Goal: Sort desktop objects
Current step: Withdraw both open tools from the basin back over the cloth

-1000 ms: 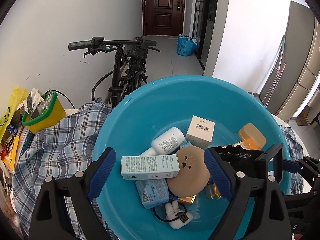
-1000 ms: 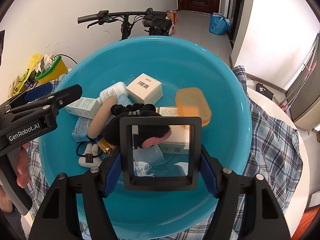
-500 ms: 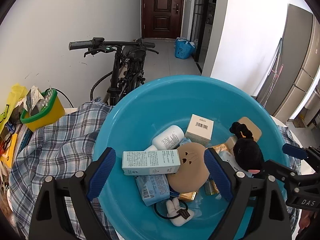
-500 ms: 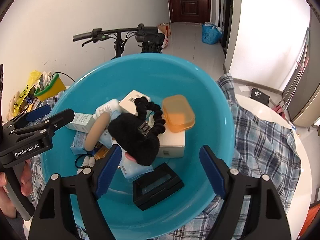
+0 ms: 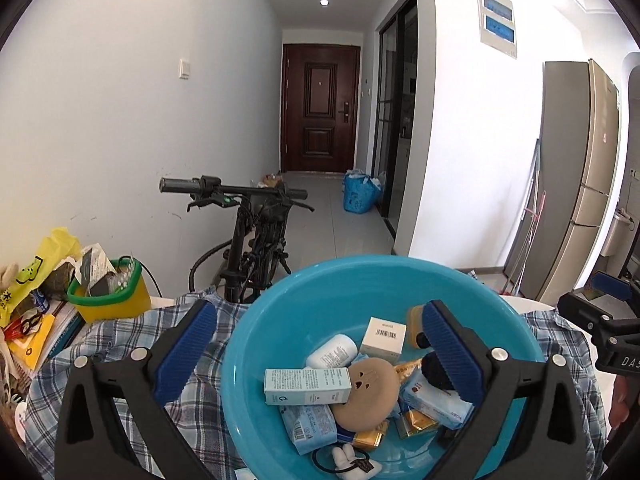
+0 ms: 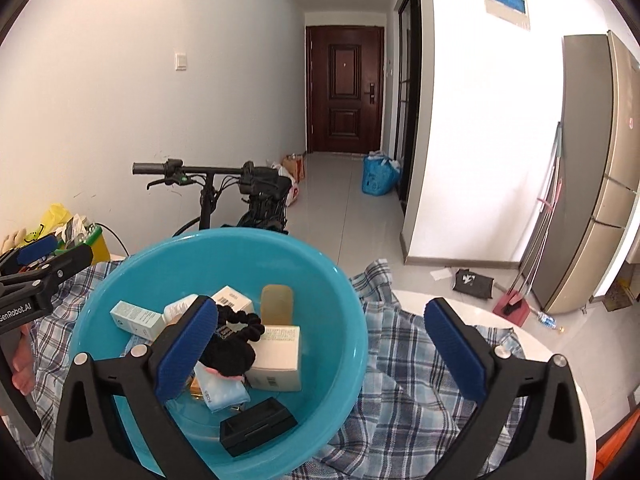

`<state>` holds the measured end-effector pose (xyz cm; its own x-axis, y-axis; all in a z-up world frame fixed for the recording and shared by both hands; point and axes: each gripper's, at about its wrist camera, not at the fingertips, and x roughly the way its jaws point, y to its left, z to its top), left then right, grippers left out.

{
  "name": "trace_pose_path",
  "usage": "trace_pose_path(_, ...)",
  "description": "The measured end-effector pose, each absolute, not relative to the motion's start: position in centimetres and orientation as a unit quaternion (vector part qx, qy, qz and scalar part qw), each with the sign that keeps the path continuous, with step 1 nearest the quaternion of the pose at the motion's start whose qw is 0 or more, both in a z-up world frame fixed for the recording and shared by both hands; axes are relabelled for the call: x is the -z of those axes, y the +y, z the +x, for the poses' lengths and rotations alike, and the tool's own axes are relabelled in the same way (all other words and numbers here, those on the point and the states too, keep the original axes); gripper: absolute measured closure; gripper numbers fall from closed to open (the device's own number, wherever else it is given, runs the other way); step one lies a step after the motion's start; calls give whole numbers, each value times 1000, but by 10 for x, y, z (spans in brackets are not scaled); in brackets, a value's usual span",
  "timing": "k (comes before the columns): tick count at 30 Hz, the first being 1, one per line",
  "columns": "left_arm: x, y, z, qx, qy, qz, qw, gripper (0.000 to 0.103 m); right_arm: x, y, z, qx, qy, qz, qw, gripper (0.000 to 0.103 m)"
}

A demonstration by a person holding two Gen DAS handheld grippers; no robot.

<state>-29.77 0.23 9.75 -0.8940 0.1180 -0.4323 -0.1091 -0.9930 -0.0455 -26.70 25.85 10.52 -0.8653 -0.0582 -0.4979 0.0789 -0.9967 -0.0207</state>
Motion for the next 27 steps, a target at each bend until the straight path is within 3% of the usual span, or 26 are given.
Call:
trace_pose_path(11,-118,-4,-277,-982,-19,-181,44,0,-124,272,-253,978,-4,207,2,0)
trace_pose_path(19,-123,11,-263,-982,50,-179,36,0,-126,266,-242,980,24,196,0,0)
trace_pose_path(27,-123,6,-216,-979,52,-188,55,0,-129,256,-215,982,37,182,25,0)
